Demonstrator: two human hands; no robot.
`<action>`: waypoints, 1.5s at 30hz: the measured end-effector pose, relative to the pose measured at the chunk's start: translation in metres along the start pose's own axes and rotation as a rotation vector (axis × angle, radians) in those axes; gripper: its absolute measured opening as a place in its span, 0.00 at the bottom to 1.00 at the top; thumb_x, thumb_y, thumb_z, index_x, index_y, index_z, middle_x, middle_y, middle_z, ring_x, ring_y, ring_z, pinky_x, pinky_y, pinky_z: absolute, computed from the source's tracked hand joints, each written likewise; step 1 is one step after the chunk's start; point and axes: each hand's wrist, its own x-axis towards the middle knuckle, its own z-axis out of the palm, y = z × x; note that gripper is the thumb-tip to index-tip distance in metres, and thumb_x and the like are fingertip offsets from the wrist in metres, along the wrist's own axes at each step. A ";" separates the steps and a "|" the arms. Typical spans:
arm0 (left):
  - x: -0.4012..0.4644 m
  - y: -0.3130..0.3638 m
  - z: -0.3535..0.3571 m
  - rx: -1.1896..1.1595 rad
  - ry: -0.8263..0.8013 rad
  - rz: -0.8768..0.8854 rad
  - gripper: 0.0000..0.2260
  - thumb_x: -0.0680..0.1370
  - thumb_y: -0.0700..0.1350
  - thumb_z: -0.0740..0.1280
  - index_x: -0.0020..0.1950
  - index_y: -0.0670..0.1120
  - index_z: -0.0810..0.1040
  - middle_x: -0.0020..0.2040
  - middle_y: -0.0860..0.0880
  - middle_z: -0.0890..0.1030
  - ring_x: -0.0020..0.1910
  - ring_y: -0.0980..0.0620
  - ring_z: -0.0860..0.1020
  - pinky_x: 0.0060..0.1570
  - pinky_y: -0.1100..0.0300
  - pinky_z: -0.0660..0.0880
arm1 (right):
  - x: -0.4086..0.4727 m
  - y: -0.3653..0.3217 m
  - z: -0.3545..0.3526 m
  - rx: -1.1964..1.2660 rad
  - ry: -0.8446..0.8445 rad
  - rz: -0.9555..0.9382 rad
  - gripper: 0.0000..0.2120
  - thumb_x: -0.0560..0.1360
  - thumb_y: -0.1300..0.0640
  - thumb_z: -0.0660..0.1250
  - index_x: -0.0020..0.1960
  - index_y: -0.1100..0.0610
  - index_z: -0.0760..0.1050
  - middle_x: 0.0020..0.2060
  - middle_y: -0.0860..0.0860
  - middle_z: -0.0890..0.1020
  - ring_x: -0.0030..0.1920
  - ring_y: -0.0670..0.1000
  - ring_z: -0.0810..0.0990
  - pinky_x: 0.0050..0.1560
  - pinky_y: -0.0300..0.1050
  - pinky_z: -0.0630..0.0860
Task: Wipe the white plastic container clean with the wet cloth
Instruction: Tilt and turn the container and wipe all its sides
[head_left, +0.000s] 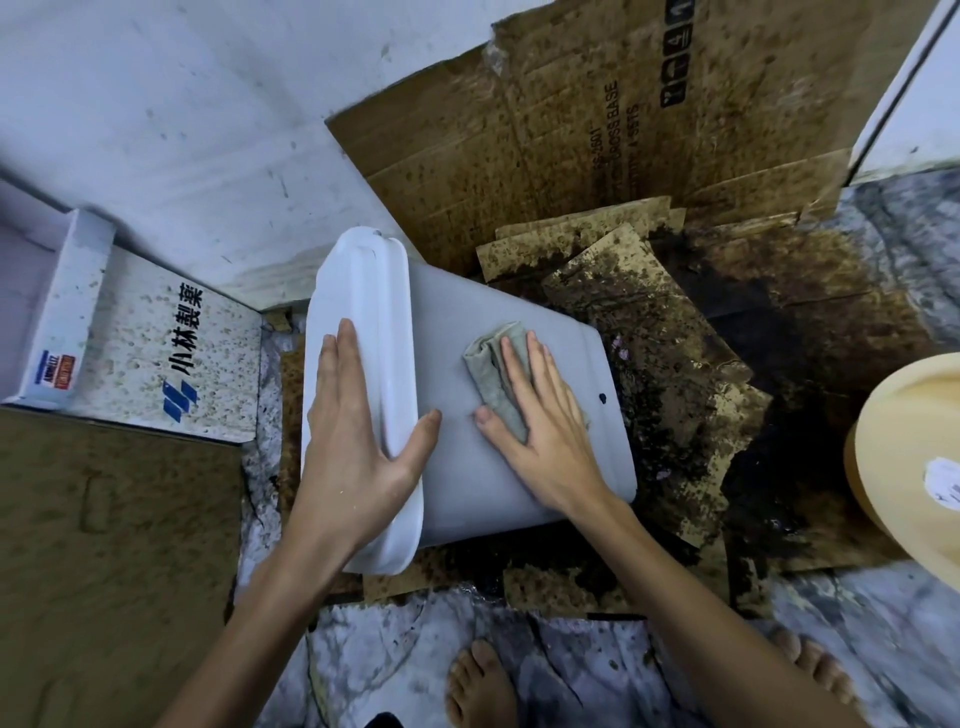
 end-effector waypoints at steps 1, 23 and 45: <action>0.000 0.000 0.000 -0.003 0.001 -0.003 0.48 0.81 0.58 0.70 0.87 0.52 0.39 0.87 0.55 0.43 0.86 0.57 0.42 0.80 0.60 0.43 | 0.000 0.007 -0.001 -0.005 0.000 0.022 0.39 0.80 0.26 0.51 0.85 0.36 0.41 0.85 0.40 0.38 0.84 0.43 0.37 0.84 0.54 0.45; 0.000 0.014 0.000 -0.017 -0.021 -0.009 0.48 0.82 0.58 0.70 0.87 0.51 0.37 0.86 0.56 0.41 0.86 0.55 0.40 0.84 0.51 0.44 | 0.003 0.034 -0.008 -0.013 -0.006 0.157 0.30 0.84 0.33 0.42 0.85 0.35 0.40 0.85 0.40 0.39 0.83 0.40 0.35 0.85 0.55 0.43; 0.001 0.028 0.001 -0.008 -0.028 -0.020 0.48 0.81 0.60 0.68 0.87 0.50 0.36 0.88 0.48 0.40 0.86 0.52 0.39 0.85 0.45 0.46 | 0.002 -0.051 -0.014 0.207 -0.024 0.064 0.32 0.85 0.37 0.55 0.85 0.36 0.45 0.86 0.41 0.40 0.84 0.41 0.38 0.81 0.44 0.40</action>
